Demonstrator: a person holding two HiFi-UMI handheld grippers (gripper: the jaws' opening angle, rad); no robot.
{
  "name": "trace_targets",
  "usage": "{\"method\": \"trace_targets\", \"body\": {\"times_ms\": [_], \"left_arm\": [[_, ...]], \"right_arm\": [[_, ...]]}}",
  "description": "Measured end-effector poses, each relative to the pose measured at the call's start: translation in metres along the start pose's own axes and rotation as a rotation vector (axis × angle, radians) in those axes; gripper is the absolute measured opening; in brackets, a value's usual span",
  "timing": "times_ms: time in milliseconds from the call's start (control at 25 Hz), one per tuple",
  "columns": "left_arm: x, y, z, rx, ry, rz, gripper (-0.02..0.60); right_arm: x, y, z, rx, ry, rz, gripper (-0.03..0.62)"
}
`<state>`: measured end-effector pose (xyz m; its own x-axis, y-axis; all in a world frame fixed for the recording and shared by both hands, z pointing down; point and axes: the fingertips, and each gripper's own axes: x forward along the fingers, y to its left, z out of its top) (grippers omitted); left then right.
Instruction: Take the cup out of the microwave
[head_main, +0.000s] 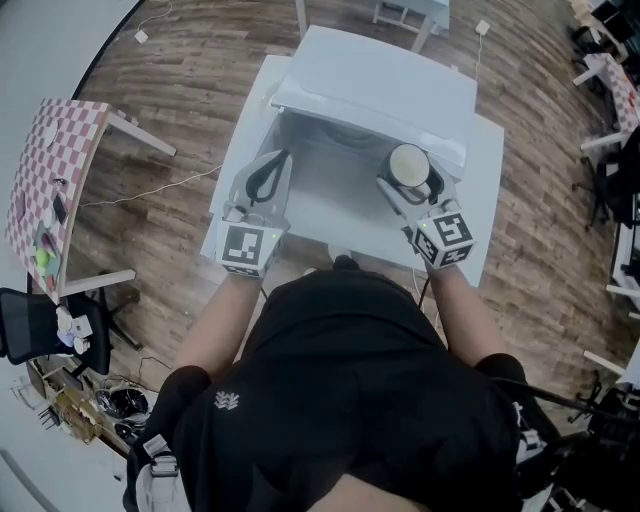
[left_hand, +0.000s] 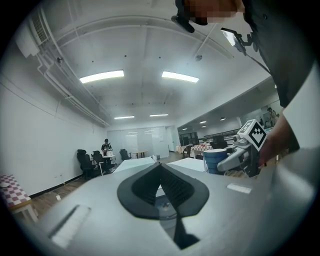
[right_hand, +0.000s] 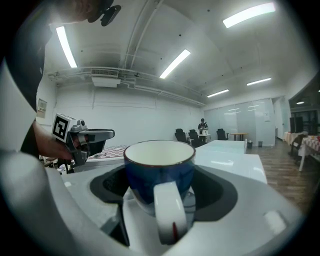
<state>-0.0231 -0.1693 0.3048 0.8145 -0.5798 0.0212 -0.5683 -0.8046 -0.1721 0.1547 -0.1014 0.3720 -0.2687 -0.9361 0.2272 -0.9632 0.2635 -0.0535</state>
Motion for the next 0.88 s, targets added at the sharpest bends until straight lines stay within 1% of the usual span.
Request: {"method": "trace_targets", "body": {"times_ms": [280, 480, 880], "left_arm": [[-0.005, 0.015, 0.006, -0.010, -0.011, 0.024, 0.000], [-0.004, 0.019, 0.008, -0.007, -0.011, 0.031, 0.000], [0.006, 0.025, 0.005, -0.003, -0.011, 0.036, 0.000]], "right_arm": [[-0.014, 0.000, 0.004, 0.005, 0.005, 0.005, 0.385], [-0.021, -0.011, -0.001, 0.019, 0.009, -0.009, 0.385], [-0.010, -0.021, 0.000, 0.015, -0.004, -0.031, 0.385]]}}
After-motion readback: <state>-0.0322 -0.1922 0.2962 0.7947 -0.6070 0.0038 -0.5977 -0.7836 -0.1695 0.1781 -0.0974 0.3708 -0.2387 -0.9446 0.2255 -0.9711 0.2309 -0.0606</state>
